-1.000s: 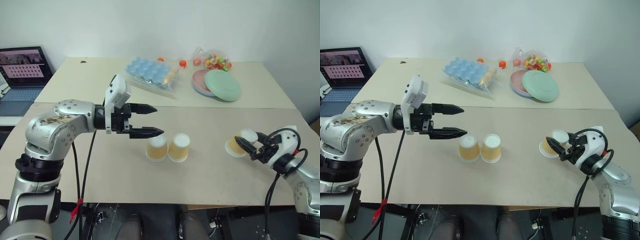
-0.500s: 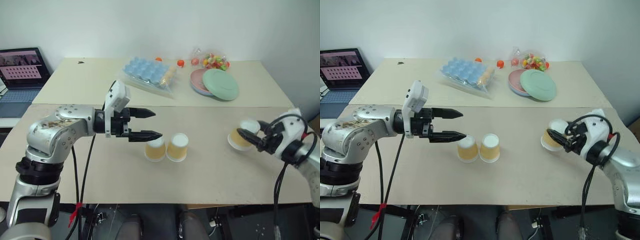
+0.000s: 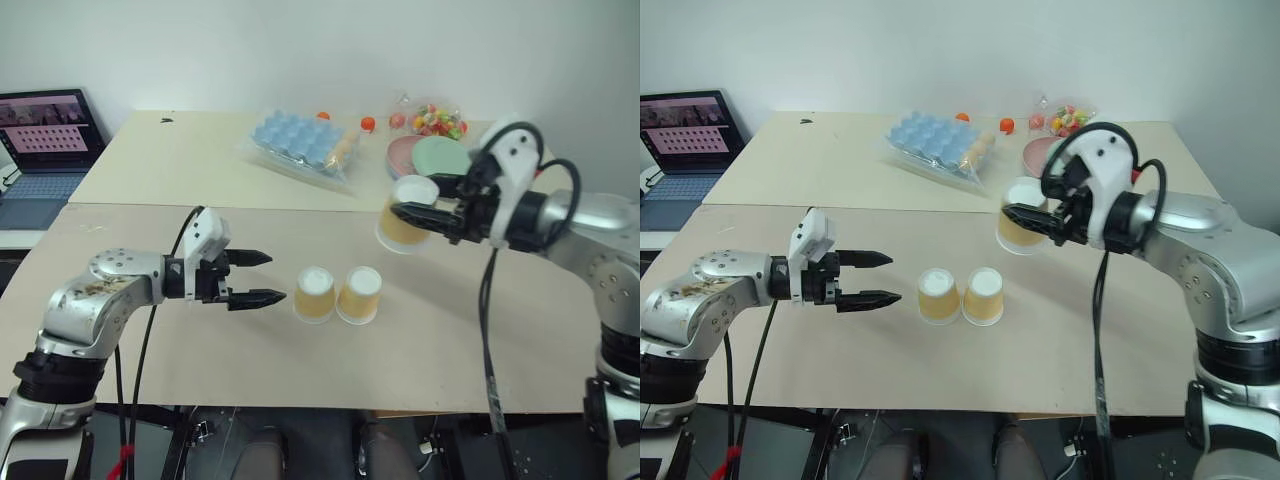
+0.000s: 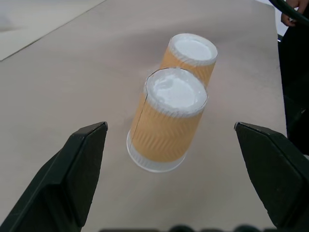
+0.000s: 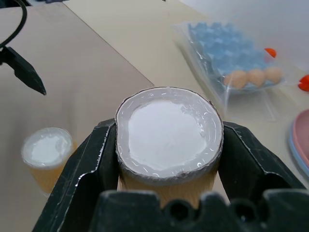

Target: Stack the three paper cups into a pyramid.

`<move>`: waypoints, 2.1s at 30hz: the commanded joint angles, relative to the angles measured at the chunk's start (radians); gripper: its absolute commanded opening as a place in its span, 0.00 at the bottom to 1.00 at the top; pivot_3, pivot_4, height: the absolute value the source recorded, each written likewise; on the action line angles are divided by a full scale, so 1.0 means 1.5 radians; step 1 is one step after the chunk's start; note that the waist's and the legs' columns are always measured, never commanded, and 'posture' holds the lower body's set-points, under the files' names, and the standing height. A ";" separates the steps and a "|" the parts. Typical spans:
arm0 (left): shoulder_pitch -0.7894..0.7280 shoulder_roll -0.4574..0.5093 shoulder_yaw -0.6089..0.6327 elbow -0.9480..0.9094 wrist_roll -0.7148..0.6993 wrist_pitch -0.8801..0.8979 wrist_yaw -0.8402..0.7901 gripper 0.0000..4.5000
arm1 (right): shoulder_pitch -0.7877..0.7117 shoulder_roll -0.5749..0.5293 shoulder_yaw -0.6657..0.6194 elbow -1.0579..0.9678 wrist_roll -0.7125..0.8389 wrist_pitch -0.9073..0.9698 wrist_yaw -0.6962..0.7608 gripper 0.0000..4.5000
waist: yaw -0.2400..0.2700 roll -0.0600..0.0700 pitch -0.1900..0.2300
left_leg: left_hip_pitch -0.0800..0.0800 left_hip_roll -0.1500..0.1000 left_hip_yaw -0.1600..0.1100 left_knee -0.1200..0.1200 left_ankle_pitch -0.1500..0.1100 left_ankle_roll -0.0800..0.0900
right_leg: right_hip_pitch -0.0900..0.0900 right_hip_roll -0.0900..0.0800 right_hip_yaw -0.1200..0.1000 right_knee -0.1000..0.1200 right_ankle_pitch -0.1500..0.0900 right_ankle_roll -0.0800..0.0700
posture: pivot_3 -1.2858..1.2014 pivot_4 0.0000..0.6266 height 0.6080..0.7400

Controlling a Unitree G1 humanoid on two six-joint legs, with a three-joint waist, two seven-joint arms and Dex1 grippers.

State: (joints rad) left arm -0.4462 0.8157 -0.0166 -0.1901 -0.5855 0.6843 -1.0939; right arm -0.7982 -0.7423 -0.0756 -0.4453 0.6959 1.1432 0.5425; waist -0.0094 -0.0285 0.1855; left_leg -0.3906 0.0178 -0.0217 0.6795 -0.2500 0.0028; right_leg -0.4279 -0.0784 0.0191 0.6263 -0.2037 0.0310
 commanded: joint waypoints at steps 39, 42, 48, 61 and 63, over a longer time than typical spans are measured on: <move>-0.044 -0.039 -0.025 0.001 0.031 -0.029 -0.029 1.00 | 0.053 0.201 0.023 -0.130 0.074 0.146 -0.182 0.58 | -0.004 0.000 0.000 | 0.001 0.000 -0.001 0.000 0.000 0.000 | 0.000 0.001 -0.001 0.002 0.000 0.000 | 0.52 0.24 0.97; -0.049 -0.039 -0.026 0.004 0.034 -0.029 -0.030 1.00 | 0.060 0.207 0.026 -0.132 0.072 0.140 -0.184 0.58 | -0.005 0.000 0.000 | 0.001 0.000 -0.001 0.000 0.000 0.000 | 0.000 0.001 -0.001 0.002 0.000 0.000 | 0.52 0.24 0.97; -0.061 -0.043 -0.029 0.015 0.040 -0.032 -0.033 1.00 | 0.061 0.211 0.029 -0.131 0.069 0.134 -0.186 0.80 | -0.005 0.000 0.000 | 0.001 0.000 -0.001 0.000 0.000 0.000 | 0.000 0.001 -0.001 0.002 0.000 0.000 | 0.52 0.24 0.97; -0.076 -0.058 -0.039 0.035 0.055 -0.039 -0.040 1.00 | 0.049 0.214 0.005 -0.135 0.082 0.136 -0.191 0.99 | -0.005 0.000 0.000 | 0.001 0.000 -0.001 0.000 0.000 0.000 | 0.000 0.001 -0.001 0.001 0.000 0.000 | 0.52 0.24 0.97; -0.078 -0.060 -0.040 0.040 0.057 -0.041 -0.041 1.00 | 0.041 0.226 -0.017 -0.131 0.098 0.145 -0.199 0.99 | -0.005 0.000 0.000 | 0.001 0.000 -0.001 0.000 0.000 0.000 | 0.000 0.001 -0.001 0.001 0.000 0.000 | 0.52 0.24 0.97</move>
State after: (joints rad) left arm -0.5391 0.7266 -0.0839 -0.1301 -0.5083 0.6510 -1.1496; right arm -0.7028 -0.4137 -0.0484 -0.6181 0.8127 1.3617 0.2525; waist -0.0172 -0.0285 0.1855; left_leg -0.3896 0.0182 -0.0236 0.6792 -0.2500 0.0028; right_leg -0.4282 -0.0773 0.0177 0.6286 -0.2039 0.0310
